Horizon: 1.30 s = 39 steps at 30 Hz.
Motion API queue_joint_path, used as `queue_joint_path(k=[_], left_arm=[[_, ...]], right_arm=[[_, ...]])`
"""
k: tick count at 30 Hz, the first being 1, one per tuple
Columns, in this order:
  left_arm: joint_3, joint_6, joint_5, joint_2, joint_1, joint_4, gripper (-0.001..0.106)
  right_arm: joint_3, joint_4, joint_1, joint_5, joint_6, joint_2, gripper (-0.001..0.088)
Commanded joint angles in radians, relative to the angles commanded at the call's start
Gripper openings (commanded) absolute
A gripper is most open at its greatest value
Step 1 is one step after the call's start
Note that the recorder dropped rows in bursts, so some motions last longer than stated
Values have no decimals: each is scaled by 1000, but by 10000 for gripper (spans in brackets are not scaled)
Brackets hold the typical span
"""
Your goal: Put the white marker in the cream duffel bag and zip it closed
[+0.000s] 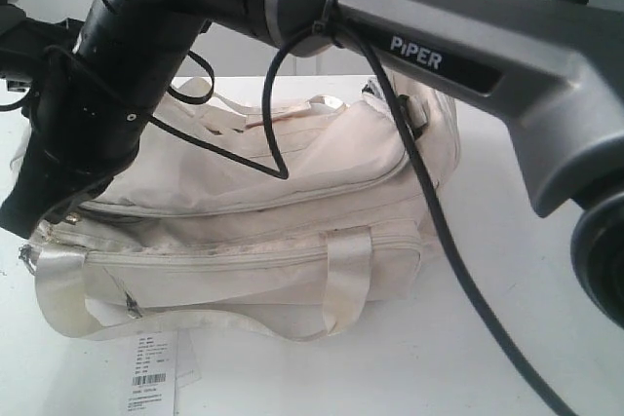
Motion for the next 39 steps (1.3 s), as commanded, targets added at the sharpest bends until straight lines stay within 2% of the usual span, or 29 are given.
queue_joint_path(k=[4,9,11,18,22,25,28,32,39], left_arm=[[0,0,7,0,0,-28,29],[0,0,17,0,0,-21,383],[0,0,14,0,0,-18,454],[0,-40,13,-11,18,28,472],[0,-49,71,-63,89,66,472],[10,-78,162,-122,159,103,471],[73,-78,215,-183,212,110,471],[246,-66,225,-273,221,109,471],[570,58,191,-483,208,-77,471]], right_arm=[[0,-26,0,0,-26,-2,0],[0,-47,0,0,-73,22,0],[0,-49,0,-15,-106,27,0],[0,-63,0,-127,-179,33,0],[0,-80,0,-143,-181,33,0],[0,-101,0,-143,-181,33,0],[0,-99,0,-143,-181,33,0],[0,-103,0,-143,-181,33,0],[0,-103,0,-99,-174,33,0]])
